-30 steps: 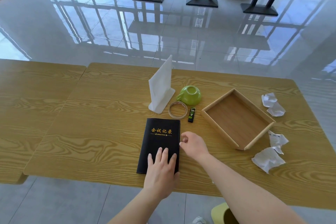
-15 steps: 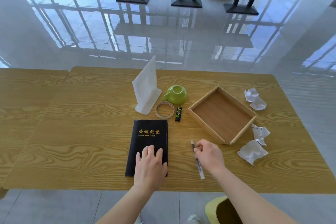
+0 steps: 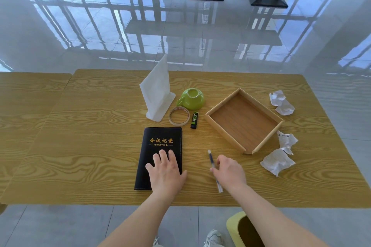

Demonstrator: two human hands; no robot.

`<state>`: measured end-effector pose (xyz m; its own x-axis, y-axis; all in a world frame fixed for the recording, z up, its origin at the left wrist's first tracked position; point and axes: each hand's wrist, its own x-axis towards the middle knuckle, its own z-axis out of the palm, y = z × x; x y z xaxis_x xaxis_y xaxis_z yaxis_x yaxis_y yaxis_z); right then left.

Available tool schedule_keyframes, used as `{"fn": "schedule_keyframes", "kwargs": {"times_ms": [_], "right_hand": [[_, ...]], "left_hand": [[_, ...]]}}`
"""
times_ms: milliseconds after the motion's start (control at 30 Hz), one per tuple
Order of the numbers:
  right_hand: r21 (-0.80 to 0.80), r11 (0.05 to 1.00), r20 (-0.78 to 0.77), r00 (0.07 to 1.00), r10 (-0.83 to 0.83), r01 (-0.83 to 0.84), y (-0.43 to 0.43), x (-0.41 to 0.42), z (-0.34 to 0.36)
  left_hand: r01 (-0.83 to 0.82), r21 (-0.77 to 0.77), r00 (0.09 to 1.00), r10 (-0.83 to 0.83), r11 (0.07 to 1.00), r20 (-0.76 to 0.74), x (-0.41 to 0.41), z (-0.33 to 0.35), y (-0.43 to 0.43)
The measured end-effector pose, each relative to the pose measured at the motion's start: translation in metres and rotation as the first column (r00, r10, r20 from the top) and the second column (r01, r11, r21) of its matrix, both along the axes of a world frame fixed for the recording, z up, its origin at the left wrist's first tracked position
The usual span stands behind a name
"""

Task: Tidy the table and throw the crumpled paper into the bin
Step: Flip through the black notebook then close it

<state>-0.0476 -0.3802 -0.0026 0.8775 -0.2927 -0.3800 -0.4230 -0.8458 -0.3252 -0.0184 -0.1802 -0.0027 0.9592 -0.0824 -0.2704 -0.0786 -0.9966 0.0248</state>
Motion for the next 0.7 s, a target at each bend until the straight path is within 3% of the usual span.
{"fn": "schedule_keyframes", "kwargs": {"times_ms": [267, 700], "right_hand": [[0.016, 1.0, -0.006, 1.0, 0.018, -0.018, 0.005, -0.003, -0.004], [0.178, 0.981, 0.035, 0.996, -0.086, 0.078, 0.018, 0.004, 0.015]], "left_hand": [[-0.022, -0.033, 0.998, 0.02, 0.999, -0.056, 0.004, 0.008, -0.008], [0.012, -0.432, 0.999, -0.033, 0.902, -0.043, 0.021, 0.055, 0.037]]}}
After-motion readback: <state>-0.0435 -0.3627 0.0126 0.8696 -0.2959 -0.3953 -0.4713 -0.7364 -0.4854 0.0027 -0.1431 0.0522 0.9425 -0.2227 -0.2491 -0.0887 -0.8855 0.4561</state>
